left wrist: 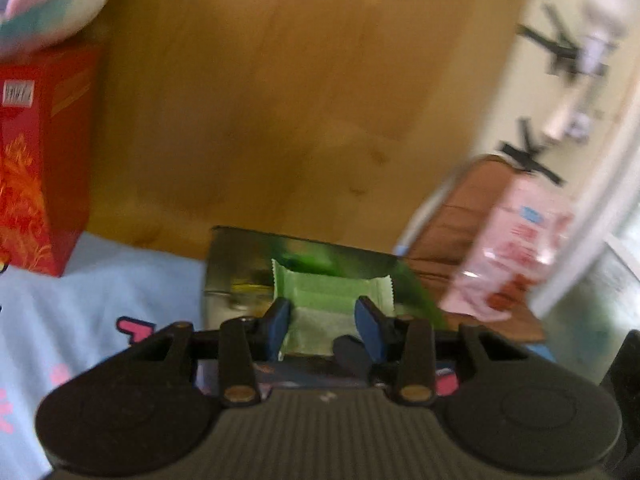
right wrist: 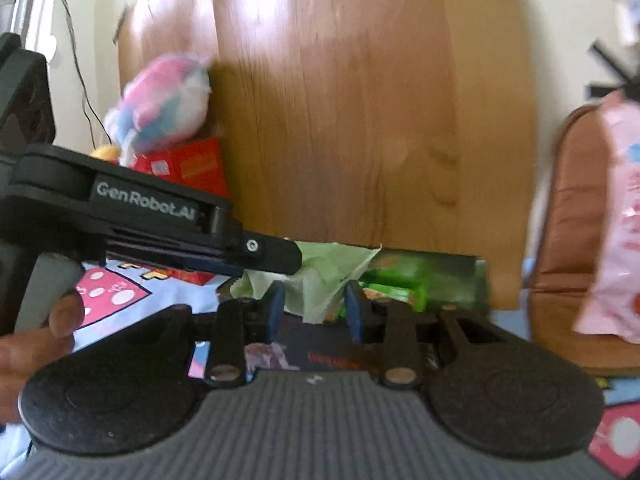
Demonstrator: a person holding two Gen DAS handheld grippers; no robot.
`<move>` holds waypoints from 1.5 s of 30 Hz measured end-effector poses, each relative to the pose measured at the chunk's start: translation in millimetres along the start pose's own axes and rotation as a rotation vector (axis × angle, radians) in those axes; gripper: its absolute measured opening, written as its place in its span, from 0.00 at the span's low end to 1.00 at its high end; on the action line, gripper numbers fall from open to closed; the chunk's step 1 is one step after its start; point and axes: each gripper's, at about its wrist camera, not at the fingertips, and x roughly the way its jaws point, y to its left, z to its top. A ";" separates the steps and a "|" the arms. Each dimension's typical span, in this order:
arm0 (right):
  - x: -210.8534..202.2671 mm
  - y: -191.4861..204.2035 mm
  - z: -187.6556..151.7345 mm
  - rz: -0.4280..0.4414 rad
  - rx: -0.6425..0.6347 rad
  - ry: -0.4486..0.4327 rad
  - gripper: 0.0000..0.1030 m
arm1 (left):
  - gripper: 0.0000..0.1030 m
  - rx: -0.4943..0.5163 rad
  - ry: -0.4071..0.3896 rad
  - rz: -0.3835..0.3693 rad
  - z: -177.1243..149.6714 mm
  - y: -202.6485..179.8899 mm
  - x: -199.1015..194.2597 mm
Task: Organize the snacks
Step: 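Drop the light green packet into the black tin box, then grasp the clear bag of nuts with the left gripper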
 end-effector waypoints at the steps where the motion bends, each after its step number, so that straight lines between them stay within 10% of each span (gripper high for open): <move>1: 13.7 0.3 0.7 0.000 0.000 0.024 0.42 | 0.35 -0.017 0.006 0.018 0.3 5.7 5.7; 9: -33.6 -46.6 -4.0 -0.001 0.196 -0.013 0.43 | 0.35 -0.031 -0.041 -0.103 -29.5 8.1 -37.3; 18: -70.7 -81.1 -68.5 -0.075 0.380 0.123 0.43 | 0.44 -0.174 0.310 -0.199 -83.4 -4.4 30.5; 27: -88.9 -43.2 -74.1 -0.043 0.334 0.104 0.15 | 0.34 -0.161 0.274 -0.204 -91.1 -16.9 8.0; 41: -184.6 -17.0 -120.3 -0.033 0.283 0.079 0.18 | 0.34 0.049 0.286 -0.156 -158.6 -72.0 -45.4; 45: -187.7 -7.2 -132.7 -0.034 0.245 0.122 0.34 | 0.37 0.090 0.274 -0.110 -169.8 -73.2 -55.4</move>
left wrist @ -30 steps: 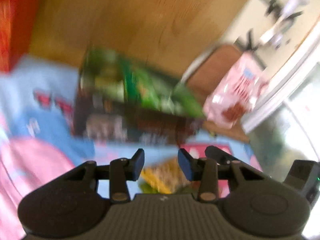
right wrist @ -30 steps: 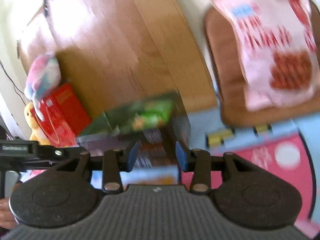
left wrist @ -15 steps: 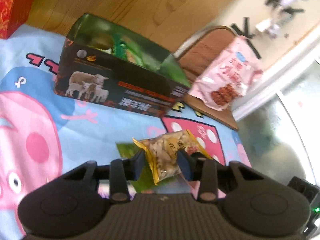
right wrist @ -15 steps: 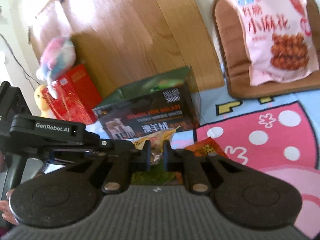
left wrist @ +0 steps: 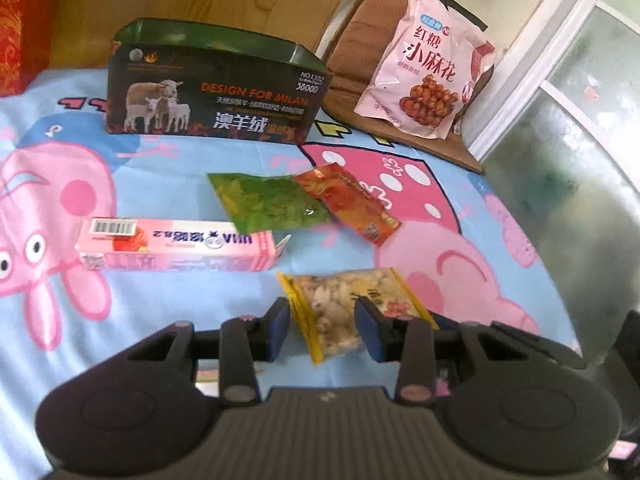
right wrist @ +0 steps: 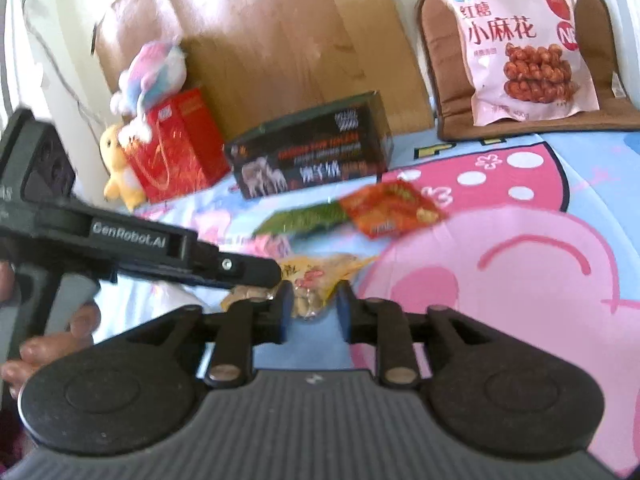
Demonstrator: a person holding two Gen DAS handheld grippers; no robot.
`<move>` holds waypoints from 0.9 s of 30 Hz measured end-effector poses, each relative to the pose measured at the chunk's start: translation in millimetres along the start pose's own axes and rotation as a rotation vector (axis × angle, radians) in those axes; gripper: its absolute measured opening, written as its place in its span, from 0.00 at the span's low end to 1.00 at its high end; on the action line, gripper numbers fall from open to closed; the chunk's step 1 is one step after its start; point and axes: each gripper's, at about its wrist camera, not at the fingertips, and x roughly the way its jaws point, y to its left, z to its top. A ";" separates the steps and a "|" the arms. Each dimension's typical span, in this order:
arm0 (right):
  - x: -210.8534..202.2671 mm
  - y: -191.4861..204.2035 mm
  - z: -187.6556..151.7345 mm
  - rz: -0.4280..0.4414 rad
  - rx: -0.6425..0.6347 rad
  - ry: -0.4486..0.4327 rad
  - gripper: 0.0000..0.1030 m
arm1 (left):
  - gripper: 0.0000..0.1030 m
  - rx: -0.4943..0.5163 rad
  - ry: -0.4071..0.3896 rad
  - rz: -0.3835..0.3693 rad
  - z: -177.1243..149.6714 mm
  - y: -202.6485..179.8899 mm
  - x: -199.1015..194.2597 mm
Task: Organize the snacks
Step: 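Grasp the clear bag of nuts with the left gripper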
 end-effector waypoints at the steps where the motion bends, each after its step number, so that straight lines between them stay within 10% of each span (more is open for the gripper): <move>1: -0.6 3.8 -2.0 -0.009 -0.024 0.005 0.37 | 0.38 -0.003 -0.002 -0.001 -0.1 0.6 -2.2; 6: -6.4 19.9 -8.0 -0.044 -0.151 -0.020 0.62 | 0.44 0.001 -0.030 0.005 3.3 -0.1 -10.9; 27: 19.4 36.1 -19.6 -0.144 -0.279 0.010 0.48 | 0.36 0.044 0.024 -0.039 1.0 -5.2 12.9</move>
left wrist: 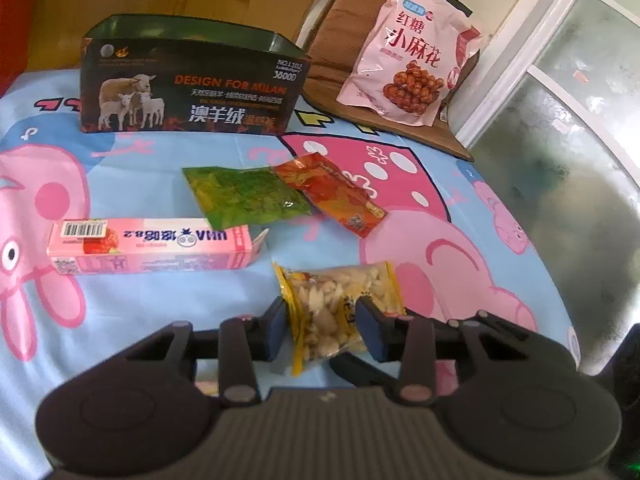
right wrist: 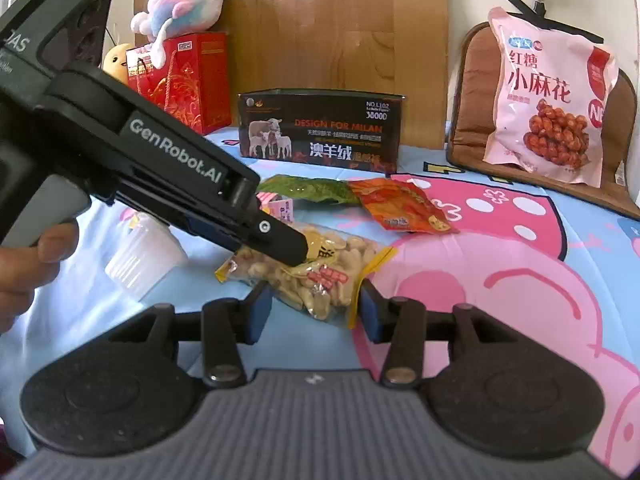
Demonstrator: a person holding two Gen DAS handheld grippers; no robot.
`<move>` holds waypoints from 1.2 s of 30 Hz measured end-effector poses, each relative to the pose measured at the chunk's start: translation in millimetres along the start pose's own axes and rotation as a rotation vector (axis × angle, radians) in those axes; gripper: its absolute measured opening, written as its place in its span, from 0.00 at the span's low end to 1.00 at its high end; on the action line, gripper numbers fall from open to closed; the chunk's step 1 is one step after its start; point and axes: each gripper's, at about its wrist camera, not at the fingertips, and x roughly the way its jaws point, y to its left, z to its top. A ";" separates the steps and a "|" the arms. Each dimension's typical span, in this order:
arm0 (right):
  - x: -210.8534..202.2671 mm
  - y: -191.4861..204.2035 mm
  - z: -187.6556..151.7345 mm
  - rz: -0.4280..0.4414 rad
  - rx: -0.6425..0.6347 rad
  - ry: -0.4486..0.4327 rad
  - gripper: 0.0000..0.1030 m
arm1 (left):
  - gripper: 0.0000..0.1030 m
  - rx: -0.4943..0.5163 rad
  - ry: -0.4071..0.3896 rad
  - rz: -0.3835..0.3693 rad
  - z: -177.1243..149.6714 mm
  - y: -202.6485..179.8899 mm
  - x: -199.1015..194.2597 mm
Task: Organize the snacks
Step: 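Grasp the clear bag of nuts with the left gripper, then carry the nut bag into the black tin box and release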
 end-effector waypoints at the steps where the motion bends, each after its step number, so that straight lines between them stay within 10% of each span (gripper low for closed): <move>1: -0.2 1.0 -0.3 -0.006 -0.002 -0.002 0.47 | 0.36 0.009 -0.002 0.003 -0.1 -1.6 0.7; 36: 0.5 3.1 34.2 -0.030 0.048 -0.167 0.38 | 0.36 0.040 -0.145 -0.099 39.5 5.6 -43.0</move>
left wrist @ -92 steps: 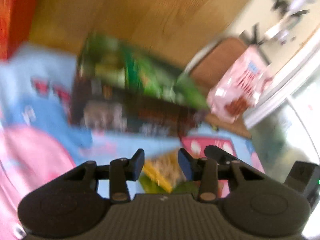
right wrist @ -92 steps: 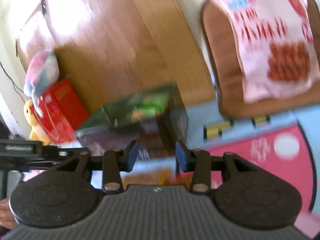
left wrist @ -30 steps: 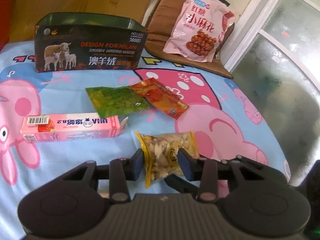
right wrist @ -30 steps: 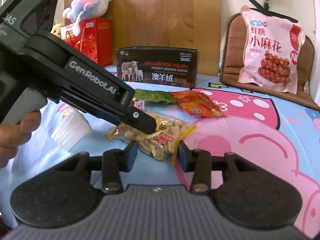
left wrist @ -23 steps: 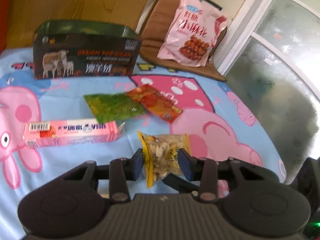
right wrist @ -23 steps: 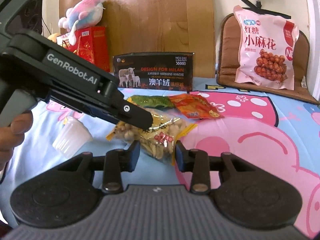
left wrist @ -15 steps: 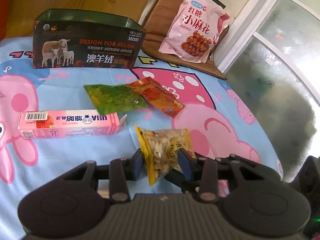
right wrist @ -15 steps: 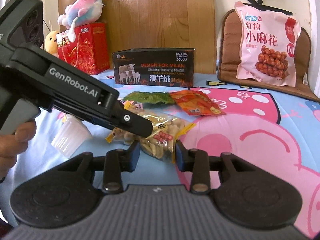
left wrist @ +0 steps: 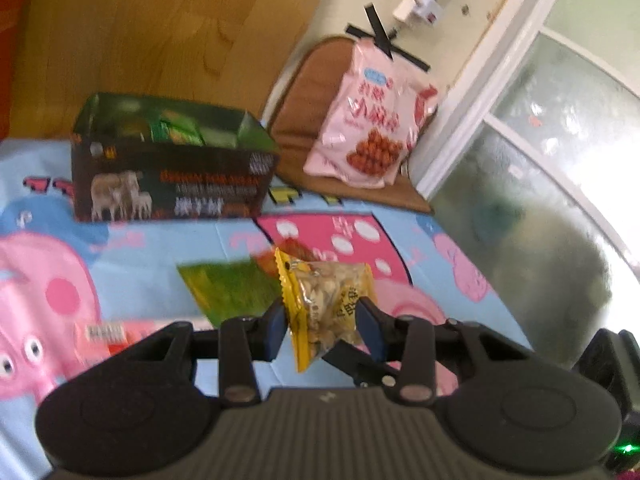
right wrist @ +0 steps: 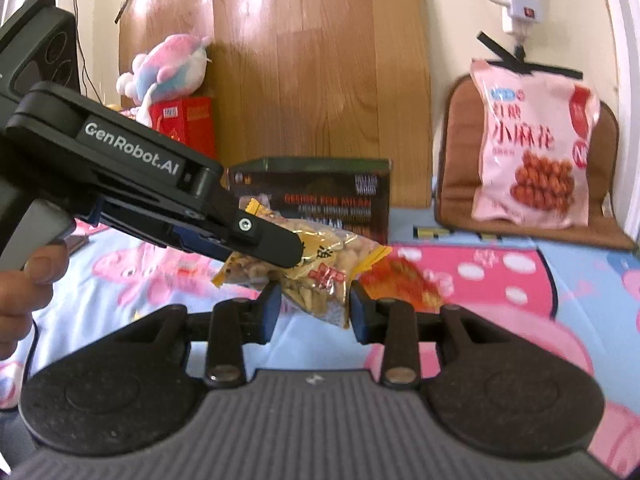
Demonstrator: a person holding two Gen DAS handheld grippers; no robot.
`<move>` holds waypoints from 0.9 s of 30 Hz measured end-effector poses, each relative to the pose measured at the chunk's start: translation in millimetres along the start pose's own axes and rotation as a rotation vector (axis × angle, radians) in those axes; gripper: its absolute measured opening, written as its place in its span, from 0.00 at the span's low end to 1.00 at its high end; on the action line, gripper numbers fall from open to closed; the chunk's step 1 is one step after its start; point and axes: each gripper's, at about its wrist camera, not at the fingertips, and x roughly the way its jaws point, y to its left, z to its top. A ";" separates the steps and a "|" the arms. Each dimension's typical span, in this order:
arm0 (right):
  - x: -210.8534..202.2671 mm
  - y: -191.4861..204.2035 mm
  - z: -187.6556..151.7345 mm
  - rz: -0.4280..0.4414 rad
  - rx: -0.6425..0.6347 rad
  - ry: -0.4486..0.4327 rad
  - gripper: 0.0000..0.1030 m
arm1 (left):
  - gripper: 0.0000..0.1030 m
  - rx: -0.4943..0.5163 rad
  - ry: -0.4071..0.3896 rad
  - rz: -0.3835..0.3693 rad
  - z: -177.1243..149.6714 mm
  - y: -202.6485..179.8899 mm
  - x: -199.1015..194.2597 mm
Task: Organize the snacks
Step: 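Carry the nut bag into the black tin box and release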
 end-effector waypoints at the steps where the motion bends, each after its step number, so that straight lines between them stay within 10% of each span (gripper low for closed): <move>1: 4.1 -0.1 4.8 0.002 -0.007 -0.006 0.38 | 0.36 -0.007 -0.014 0.002 6.8 3.2 -0.8; 10: 72.8 -2.2 69.3 0.044 -0.070 -0.072 0.38 | 0.36 -0.084 -0.157 0.062 75.2 47.7 0.0; 20: 181.9 9.0 106.1 0.102 -0.079 0.058 0.41 | 0.43 -0.191 -0.165 0.233 114.4 121.1 38.4; 27: 166.2 5.1 105.4 0.120 -0.091 0.025 0.50 | 0.45 -0.190 -0.187 0.265 106.2 124.2 26.1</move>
